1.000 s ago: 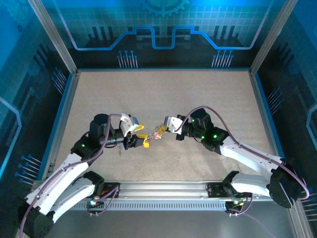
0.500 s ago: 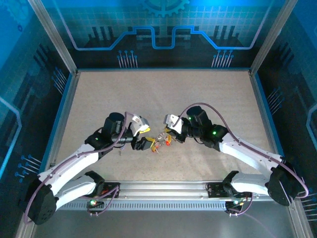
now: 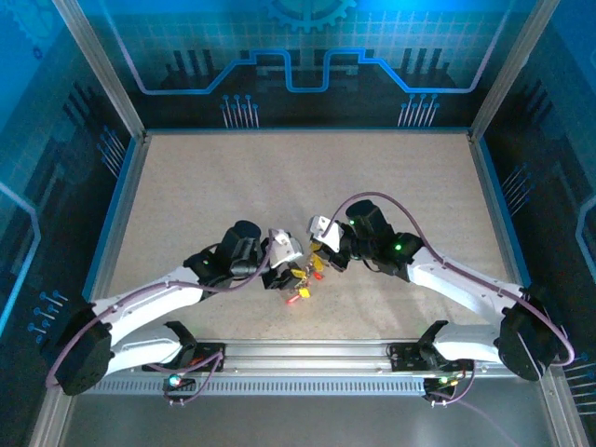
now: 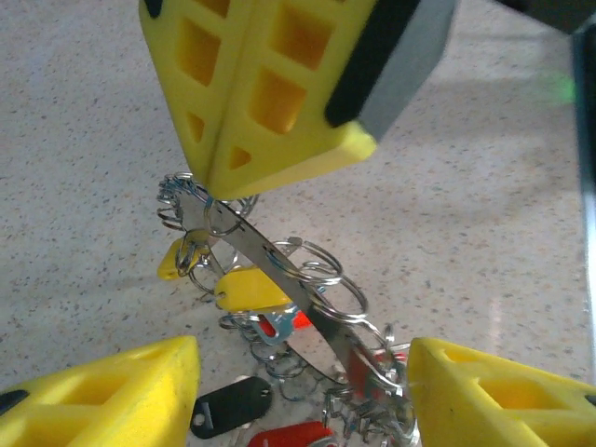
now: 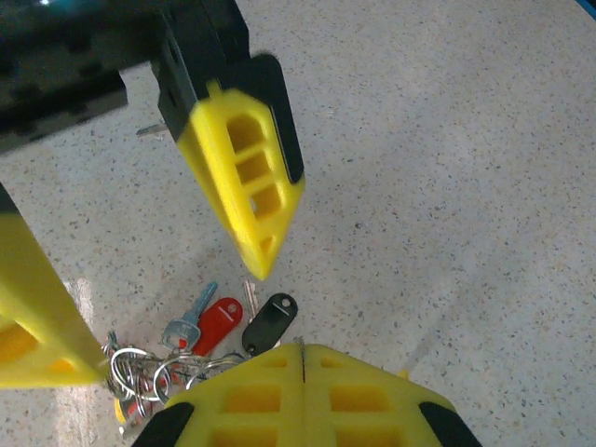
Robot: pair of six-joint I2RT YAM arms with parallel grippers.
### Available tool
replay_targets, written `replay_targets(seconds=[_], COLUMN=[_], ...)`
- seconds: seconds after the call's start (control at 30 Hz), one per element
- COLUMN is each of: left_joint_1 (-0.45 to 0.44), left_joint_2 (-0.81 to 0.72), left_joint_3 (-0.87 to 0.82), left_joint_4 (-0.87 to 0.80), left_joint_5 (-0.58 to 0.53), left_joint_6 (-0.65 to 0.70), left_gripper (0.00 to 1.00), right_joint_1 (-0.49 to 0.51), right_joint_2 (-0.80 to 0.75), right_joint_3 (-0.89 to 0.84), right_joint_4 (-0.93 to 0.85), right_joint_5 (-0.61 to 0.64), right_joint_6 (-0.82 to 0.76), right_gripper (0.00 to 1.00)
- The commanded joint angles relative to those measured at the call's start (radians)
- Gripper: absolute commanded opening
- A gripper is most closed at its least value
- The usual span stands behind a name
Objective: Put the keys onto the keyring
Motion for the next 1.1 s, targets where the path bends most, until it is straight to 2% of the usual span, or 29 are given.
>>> replay_targets(seconds=[0.0,0.13,0.23,0.3,0.47,0.57,0.63,0.73,0.9,1.07], left_joint_1=[-0.007,-0.007,-0.007,-0.006,0.112,0.168,0.172,0.173,0.172,0.171], left_joint_2=[0.031,0.0,-0.057,-0.086,-0.091,-0.056,-0.014,0.067,0.169,0.207], left_joint_3=[-0.018,-0.064,-0.101,-0.113,-0.101,-0.122,-0.109,-0.073,-0.043,-0.041], left_joint_4=[0.125,0.224,0.255,0.26,0.273,0.366,0.366,0.385,0.403,0.443], left_joint_5=[-0.08,-0.017,0.064,0.069,0.182,0.244,0.273,0.314,0.468,0.466], left_joint_6=[-0.062,-0.088,-0.007,0.044,0.053,0.09,0.155,0.16,0.229,0.205], left_gripper=[0.6,0.62,0.63,0.63,0.62,0.6,0.58,0.55,0.5,0.46], right_joint_1=[-0.012,-0.016,-0.032,-0.047,-0.086,-0.097,-0.101,-0.101,-0.102,-0.101], right_joint_2=[0.001,-0.006,-0.018,-0.025,-0.031,-0.034,-0.033,-0.031,-0.04,-0.045], right_joint_3=[0.031,-0.017,-0.059,-0.08,-0.117,-0.134,-0.143,-0.157,-0.184,-0.193], right_joint_4=[0.034,0.091,0.138,0.165,0.21,0.229,0.239,0.265,0.311,0.314], right_joint_5=[-0.002,-0.031,-0.073,-0.105,-0.184,-0.22,-0.234,-0.262,-0.287,-0.307], right_joint_6=[0.065,0.066,0.05,0.044,-0.001,-0.029,-0.043,-0.052,-0.071,-0.098], right_gripper=[0.0,0.0,0.0,0.0,0.0,0.0,0.0,0.0,0.0,0.0])
